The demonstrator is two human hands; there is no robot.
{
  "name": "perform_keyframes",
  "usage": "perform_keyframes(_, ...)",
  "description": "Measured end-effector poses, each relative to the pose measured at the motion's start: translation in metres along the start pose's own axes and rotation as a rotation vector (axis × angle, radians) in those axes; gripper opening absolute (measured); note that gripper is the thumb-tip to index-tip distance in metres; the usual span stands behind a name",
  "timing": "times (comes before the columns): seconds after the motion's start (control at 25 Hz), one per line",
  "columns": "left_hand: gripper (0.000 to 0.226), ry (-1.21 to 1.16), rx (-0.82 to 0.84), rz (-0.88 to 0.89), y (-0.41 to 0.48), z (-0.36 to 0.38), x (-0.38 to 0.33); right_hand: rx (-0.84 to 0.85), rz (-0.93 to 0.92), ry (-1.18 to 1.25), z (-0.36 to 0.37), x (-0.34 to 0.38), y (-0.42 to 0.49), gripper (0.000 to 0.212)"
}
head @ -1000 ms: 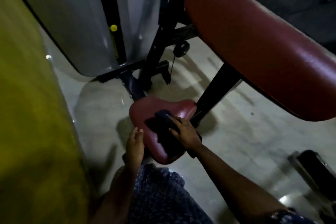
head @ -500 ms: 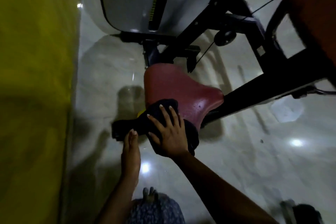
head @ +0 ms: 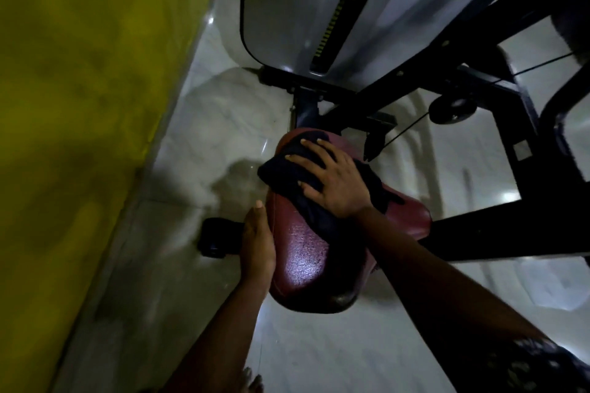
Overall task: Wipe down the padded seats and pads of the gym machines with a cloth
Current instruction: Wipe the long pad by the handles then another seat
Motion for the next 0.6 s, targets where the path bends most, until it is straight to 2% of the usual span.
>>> perform_keyframes(0.08,0.092,-0.067,0.033,-0.015,0.007,0.009,0.005,-0.047,0.075,0.051,-0.003,0.019,-0.012,0.054)
perform_keyframes(0.24,0.070,0.037,-0.122,0.020,-0.003,0.022,-0.007,-0.017,0.015,0.053,-0.003,0.065,-0.047,0.055)
perform_keyframes(0.44,0.087,0.450,-0.366,0.213,-0.011,0.037,-0.012,-0.002,-0.034,0.084,0.005,0.011,0.003,0.049)
perform_keyframes(0.6,0.065,0.616,-0.502,0.200,-0.007,0.039,-0.012,0.015,0.047,0.098,0.012,-0.033,0.043,0.058)
Point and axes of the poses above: each hand's wrist, its own y-axis towards the middle knuckle, its own z-axis out of the palm, x = y × z, the point moved 2 cm from there along y, towards the middle knuckle, and after that the axes turned 13 degrees about -z, right-handed, at the moved point
